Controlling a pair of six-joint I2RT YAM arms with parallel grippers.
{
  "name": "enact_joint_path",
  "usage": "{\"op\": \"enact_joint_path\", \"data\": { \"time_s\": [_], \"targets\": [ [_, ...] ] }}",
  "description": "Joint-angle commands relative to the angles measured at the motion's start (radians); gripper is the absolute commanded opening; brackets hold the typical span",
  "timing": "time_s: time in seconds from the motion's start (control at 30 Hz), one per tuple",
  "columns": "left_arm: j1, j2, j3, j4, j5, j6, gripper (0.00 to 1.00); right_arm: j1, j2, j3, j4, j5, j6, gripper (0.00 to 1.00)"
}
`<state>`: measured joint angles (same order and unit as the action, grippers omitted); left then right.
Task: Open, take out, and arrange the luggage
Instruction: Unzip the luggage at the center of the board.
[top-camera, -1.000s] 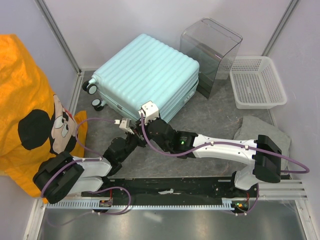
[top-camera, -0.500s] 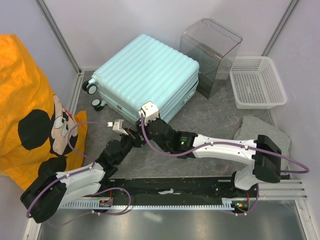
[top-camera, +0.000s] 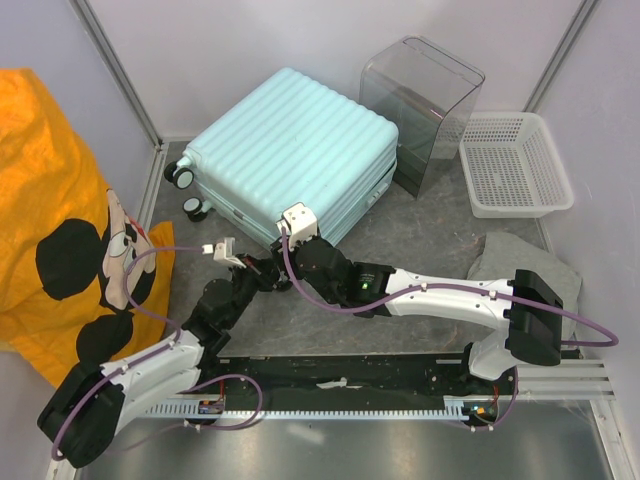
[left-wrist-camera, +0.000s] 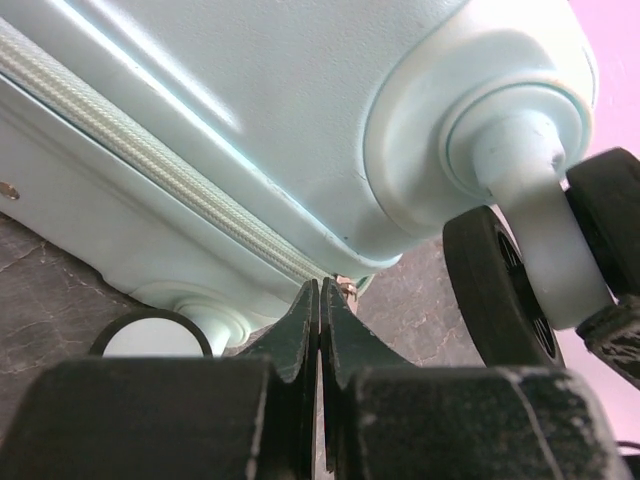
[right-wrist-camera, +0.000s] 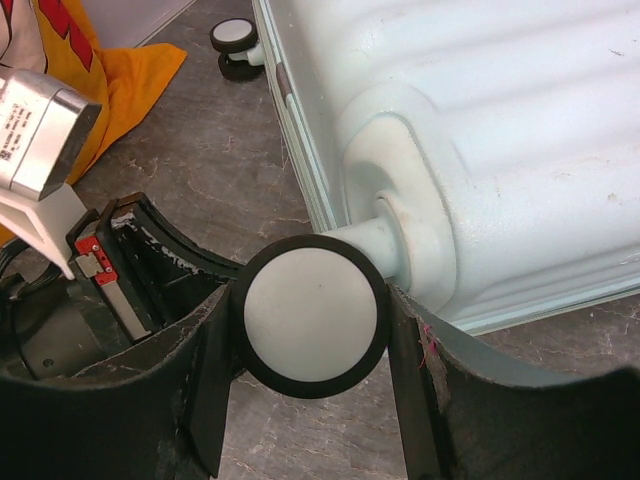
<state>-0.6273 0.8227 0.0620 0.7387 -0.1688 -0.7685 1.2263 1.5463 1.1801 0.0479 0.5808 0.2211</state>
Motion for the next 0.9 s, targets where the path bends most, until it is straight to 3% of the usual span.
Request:
{"op": "enact_joint_path", "data": {
  "time_s": [0.0, 0.1, 0.27, 0.37, 0.4, 0.43, 0.5, 0.53, 0.63, 0.87],
  "targets": [
    [0.017, -0.066, -0.08, -0.044, -0.012, 0.066, 0.02, -0.025, -0.032, 0.0, 0.066, 0.076, 0.009, 0.0],
    [0.063, -0.129, -0.083, -0.12, -0.015, 0.048, 0.02, -0.025, -0.04, -0.01, 0.069, 0.08, 0.014, 0.0],
    [0.214, -0.117, -0.068, -0.134, 0.112, 0.055, 0.01, -0.024, -0.045, -0.013, 0.07, 0.077, 0.011, 0.0],
    [0.224, -0.102, -0.029, -0.09, 0.231, 0.188, 0.02, -0.025, -0.048, -0.013, 0.07, 0.077, 0.012, 0.0],
    [0.224, -0.097, -0.019, -0.088, 0.302, 0.221, 0.06, -0.027, -0.048, -0.013, 0.07, 0.079, 0.014, 0.0],
    [0.222, -0.094, -0.011, -0.091, 0.336, 0.254, 0.17, -0.027, -0.048, -0.011, 0.07, 0.08, 0.012, 0.0],
    [0.207, -0.096, -0.004, -0.096, 0.397, 0.32, 0.26, -0.025, -0.046, -0.007, 0.072, 0.08, 0.012, 0.0],
    [0.193, -0.103, -0.005, -0.101, 0.403, 0.337, 0.36, -0.025, -0.045, -0.004, 0.072, 0.079, 0.012, 0.0],
    [0.127, -0.141, -0.011, -0.136, 0.385, 0.374, 0.54, -0.027, -0.043, 0.0, 0.07, 0.082, 0.012, 0.0],
    [-0.026, -0.1, -0.013, -0.122, 0.264, 0.325, 0.66, -0.027, -0.04, 0.0, 0.072, 0.076, 0.02, 0.0]
  ]
}}
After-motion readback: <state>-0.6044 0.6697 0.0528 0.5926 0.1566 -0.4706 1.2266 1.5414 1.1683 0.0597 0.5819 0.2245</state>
